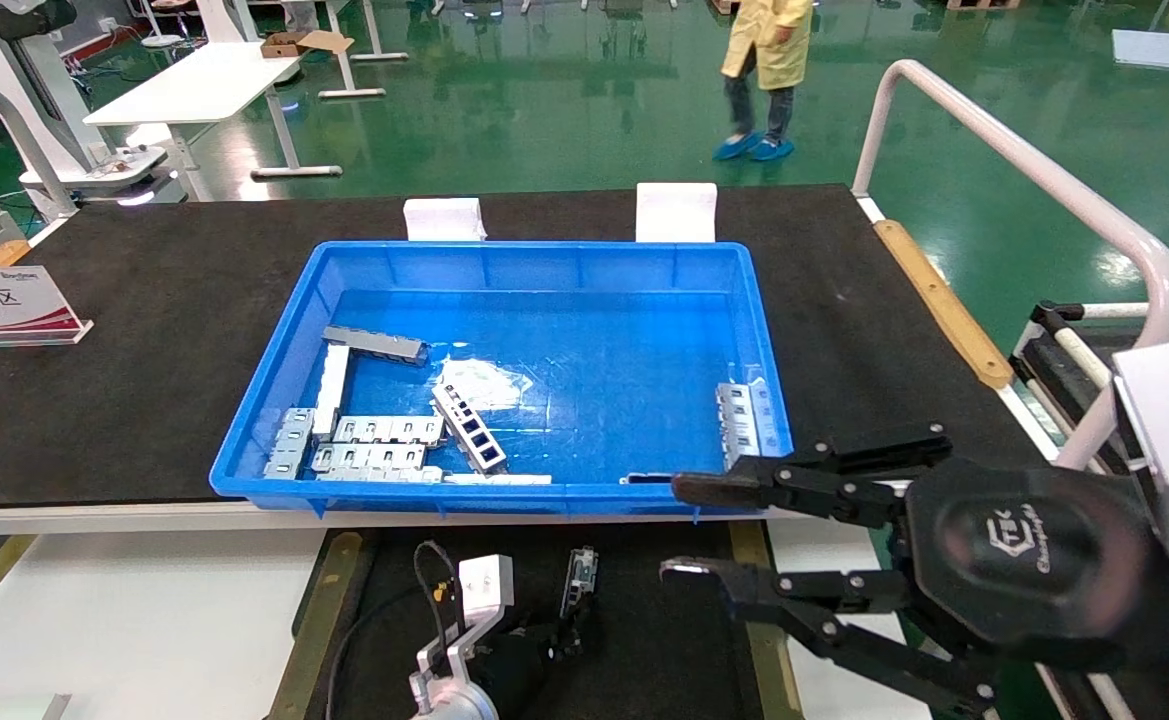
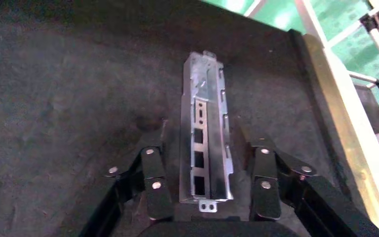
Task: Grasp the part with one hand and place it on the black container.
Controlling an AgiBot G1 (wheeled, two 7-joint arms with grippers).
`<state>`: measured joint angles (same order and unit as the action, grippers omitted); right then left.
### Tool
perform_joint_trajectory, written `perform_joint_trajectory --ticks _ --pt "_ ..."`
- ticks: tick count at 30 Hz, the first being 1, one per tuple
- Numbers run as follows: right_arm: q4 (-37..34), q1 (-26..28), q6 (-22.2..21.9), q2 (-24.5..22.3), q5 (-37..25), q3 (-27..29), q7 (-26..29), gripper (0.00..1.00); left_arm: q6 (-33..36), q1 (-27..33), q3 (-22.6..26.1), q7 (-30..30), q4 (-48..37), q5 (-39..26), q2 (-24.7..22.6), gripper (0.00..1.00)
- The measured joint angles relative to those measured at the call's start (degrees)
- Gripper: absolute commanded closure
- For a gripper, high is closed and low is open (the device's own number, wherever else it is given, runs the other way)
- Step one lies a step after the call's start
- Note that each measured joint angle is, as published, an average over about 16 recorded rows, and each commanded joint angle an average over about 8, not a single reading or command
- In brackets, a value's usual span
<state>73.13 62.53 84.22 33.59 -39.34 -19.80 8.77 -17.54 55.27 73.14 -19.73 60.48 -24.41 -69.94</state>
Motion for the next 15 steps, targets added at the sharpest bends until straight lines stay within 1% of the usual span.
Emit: perform_joint_trajectory --ticks 4,8,15 --pt "0.0 0.0 0.0 0.0 0.0 0.0 0.0 0.00 1.6 -0.3 -0.3 0.7 4.2 -1.7 3.4 0.00" --pt "0.0 0.0 0.0 0.0 0.0 0.0 0.0 0.00 4.7 -0.7 -0.6 1.8 8.9 -3.8 7.8 0.00" --pt "0.0 0.0 0.0 0.0 0.0 0.0 0.0 0.00 14.6 -1.4 -2.7 4.6 15.0 -7.6 15.5 0.00"
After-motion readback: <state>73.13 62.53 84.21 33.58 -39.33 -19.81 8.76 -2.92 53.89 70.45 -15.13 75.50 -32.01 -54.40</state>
